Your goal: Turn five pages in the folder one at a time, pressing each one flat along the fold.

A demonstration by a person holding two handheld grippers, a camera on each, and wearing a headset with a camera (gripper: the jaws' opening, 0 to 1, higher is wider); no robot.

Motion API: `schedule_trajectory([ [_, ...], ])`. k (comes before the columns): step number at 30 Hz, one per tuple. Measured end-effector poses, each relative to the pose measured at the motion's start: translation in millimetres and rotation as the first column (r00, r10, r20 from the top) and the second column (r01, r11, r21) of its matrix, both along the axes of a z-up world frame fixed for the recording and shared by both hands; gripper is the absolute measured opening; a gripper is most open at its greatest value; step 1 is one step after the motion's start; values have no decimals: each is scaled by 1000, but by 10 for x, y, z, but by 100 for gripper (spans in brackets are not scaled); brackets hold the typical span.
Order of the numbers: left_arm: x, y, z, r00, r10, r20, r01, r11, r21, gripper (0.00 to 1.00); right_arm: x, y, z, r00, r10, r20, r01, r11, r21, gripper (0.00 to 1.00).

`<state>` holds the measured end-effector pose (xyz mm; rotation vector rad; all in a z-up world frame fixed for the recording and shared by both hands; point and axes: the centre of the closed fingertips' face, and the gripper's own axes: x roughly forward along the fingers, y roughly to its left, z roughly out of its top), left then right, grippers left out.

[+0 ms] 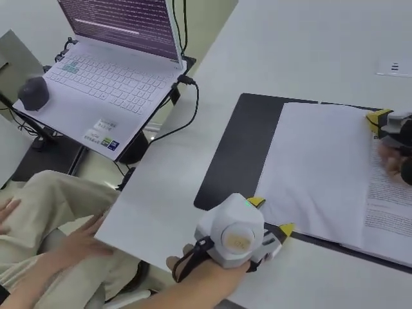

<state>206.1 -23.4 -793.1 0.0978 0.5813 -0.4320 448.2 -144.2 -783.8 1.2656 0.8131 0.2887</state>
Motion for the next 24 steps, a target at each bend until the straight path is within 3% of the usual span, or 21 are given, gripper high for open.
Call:
schedule_trajectory([
  [8,-2,-4,8,1000,-1,-2,1,1000,2,38,-411,20,27,998,61,-10,-60,997,37,0],
  [24,-1,-15,22,1000,-4,-6,4,1000,5,38,-939,-2,32,990,139,-18,-138,987,80,0],
])
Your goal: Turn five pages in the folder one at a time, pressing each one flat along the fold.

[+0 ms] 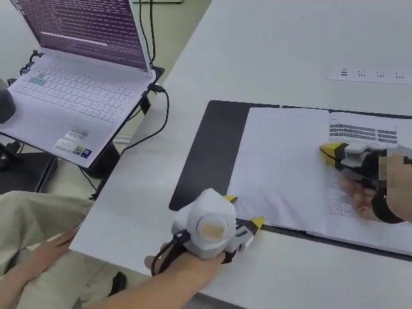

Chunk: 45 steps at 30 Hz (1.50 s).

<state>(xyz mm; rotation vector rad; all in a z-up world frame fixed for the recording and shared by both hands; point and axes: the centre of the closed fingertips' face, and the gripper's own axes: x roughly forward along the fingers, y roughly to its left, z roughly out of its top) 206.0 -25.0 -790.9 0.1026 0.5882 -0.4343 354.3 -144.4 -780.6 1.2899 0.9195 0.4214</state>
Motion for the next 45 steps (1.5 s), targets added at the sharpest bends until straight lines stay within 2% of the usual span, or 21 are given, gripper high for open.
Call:
schedule_trajectory([
  [7,2,-3,-1,1000,1,1,-1,1000,-2,38,-237,45,15,999,36,-10,-36,999,17,0],
  [14,-3,-6,1,1000,-2,3,2,1000,-1,38,-501,67,-47,996,85,-15,-85,996,15,0],
  [23,-8,-4,1,1000,-4,7,4,1000,-2,38,-919,73,-50,992,125,-23,-124,992,25,0],
  [34,-16,-14,12,1000,-7,6,7,1000,-1,38,-1283,75,-40,986,161,-29,-161,987,29,0],
  [45,-24,-27,15,1000,-15,1,15,1000,5,38,-1555,56,-35,985,164,-43,-163,986,41,0],
])
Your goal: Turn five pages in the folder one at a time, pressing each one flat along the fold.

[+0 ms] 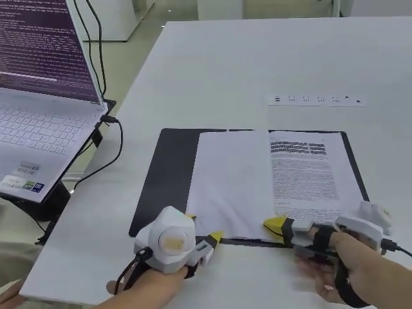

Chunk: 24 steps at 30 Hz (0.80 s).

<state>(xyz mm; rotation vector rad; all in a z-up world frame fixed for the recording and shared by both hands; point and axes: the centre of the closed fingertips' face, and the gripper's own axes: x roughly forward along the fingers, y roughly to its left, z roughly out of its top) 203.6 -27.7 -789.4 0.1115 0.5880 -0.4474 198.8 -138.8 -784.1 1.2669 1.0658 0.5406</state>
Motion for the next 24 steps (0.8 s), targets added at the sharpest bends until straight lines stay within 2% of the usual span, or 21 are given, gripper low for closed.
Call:
schedule_trajectory([
  [6,8,-2,0,1000,-5,-6,5,1000,4,38,-125,-22,-20,1000,0,-16,0,1000,8,0],
  [9,16,-5,2,1000,-3,-17,3,1000,6,38,-240,-35,-22,999,22,-31,-22,1000,-6,0],
  [10,22,-7,5,1000,-2,-23,3,1000,8,38,-282,-45,-19,999,28,-37,-29,1000,-13,0],
  [12,11,-4,5,998,-3,-64,5,1000,24,39,-350,-79,63,999,25,-25,-26,1000,-14,0],
  [13,-29,3,5,995,-15,-98,19,999,43,39,-345,-102,132,1000,14,2,-14,1000,-12,0],
  [14,-42,11,17,994,-13,-113,18,999,47,40,-316,-168,247,998,-12,68,14,999,-35,0],
  [15,-55,30,54,992,-4,-123,9,999,39,40,-314,-215,322,994,-20,104,25,998,-49,0],
  [16,-66,46,92,992,2,-124,1,1000,26,41,-356,-273,428,989,-2,145,14,997,-78,0],
  [17,-73,65,190,994,14,-106,-15,1000,-10,41,-376,-347,471,984,9,178,13,992,-125,0],
  [18,-78,78,254,995,27,-98,-31,999,-40,41,-382,-476,519,974,25,227,22,979,-205,0],
  [20,-116,154,351,994,54,-99,-61,996,-67,44,-389,-646,621,948,66,312,33,953,-302,0],
  [21,-154,198,419,993,64,-99,-72,994,-78,45,-395,-761,708,928,85,363,51,936,-349,1],
  [22,-180,223,469,993,72,-98,-81,993,-91,48,-379,-857,746,920,80,385,77,924,-376,5],
  [23,-207,243,514,993,73,-95,-83,992,-98,53,-360,-977,831,900,78,430,115,907,-406,11],
  [24,-260,274,569,992,76,-98,-86,991,-102,57,-367,-1036,888,891,77,448,136,895,-424,21],
])
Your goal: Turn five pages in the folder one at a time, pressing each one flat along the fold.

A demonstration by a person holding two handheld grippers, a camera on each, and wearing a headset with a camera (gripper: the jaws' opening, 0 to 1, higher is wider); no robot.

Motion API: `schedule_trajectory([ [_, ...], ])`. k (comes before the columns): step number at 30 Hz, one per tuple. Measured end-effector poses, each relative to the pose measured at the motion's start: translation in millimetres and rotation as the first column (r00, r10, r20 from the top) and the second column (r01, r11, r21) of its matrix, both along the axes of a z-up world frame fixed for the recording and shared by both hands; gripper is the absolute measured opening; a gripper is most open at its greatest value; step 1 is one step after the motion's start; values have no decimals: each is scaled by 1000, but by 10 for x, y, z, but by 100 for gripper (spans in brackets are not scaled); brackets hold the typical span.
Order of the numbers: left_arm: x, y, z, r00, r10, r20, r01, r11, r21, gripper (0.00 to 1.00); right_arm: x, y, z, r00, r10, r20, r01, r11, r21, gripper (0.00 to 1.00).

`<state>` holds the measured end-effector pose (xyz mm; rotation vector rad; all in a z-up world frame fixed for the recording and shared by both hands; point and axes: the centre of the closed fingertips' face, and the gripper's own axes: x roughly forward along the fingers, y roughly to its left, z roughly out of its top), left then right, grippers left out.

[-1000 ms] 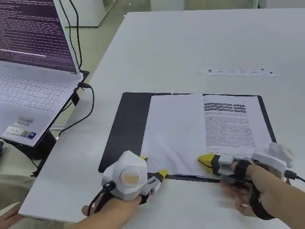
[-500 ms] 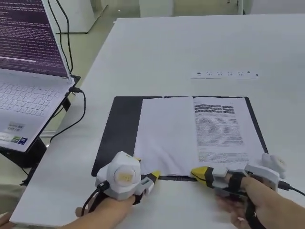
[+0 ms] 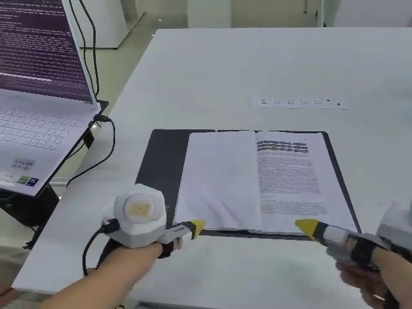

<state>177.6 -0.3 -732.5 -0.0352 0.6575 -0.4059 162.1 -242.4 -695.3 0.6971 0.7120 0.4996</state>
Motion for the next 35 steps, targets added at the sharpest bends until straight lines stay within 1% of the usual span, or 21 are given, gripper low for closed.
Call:
schedule_trajectory([
  [1,-33,16,29,1000,3,-4,-3,1000,-3,60,-6,-66,36,1000,-9,19,9,999,-33,28],
  [2,-79,45,84,1000,13,-2,-13,1000,-9,63,-24,-156,87,998,-2,56,8,995,-101,34],
  [3,-104,63,119,1000,18,2,-18,1000,-15,65,-42,-215,114,997,6,73,5,990,-144,38],
  [4,-139,73,181,1000,26,10,-26,999,-30,66,-49,-289,170,994,8,107,13,981,-193,41],
  [6,-188,77,305,998,40,38,-38,998,-47,69,-42,-387,286,985,-4,171,45,971,-234,49],
  [9,-219,84,443,995,64,79,-60,996,-64,76,-28,-505,374,972,-30,235,96,956,-277,64],
  [11,-251,75,519,992,70,100,-65,996,-57,81,-45,-554,368,969,-31,244,108,945,-308,76],
  [12,-260,74,543,991,72,108,-67,996,-52,82,-47,-570,369,968,-31,248,111,943,-314,79],
  [14,-278,67,598,989,87,123,-80,995,-61,87,-62,-614,374,965,-30,261,119,935,-334,84],
  [15,-281,60,633,986,96,137,-87,994,-66,91,-72,-634,385,963,-35,268,128,934,-335,86],
  [16,-283,56,680,982,99,163,-90,994,-63,96,-67,-658,397,959,-38,280,135,932,-337,89],
  [17,-287,60,686,980,102,171,-93,994,-59,99,-66,-693,415,954,-47,297,153,926,-345,92],
  [18,-301,65,697,979,103,174,-94,994,-55,99,-61,-717,419,952,-48,304,159,922,-352,94],
  [19,-324,56,725,978,106,180,-97,994,-54,99,-62,-754,436,946,-52,320,172,916,-362,97],
  [20,-347,55,746,977,109,185,-100,993,-58,99,-64,-783,462,940,-56,336,184,913,-363,99],
  [22,-378,57,749,976,117,181,-107,992,-66,99,-69,-819,502,929,-47,367,193,907,-373,100],
  [23,-374,61,733,977,118,180,-107,992,-65,99,-74,-822,507,927,-38,373,191,904,-382,100],
  [28,-479,84,643,983,112,146,-109,994,-33,99,-116,-814,469,933,-2,361,157,902,-401,100],
  [29,-500,91,640,983,115,144,-112,993,-30,99,-130,-811,452,933,14,359,146,898,-414,100],
  [31,-530,99,642,982,122,141,-119,992,-30,99,-153,-780,433,938,24,345,128,904,-408,100],
  [35,-565,94,650,982,127,142,-125,992,-20,99,-159,-780,403,939,36,343,119,899,-421,100],
])
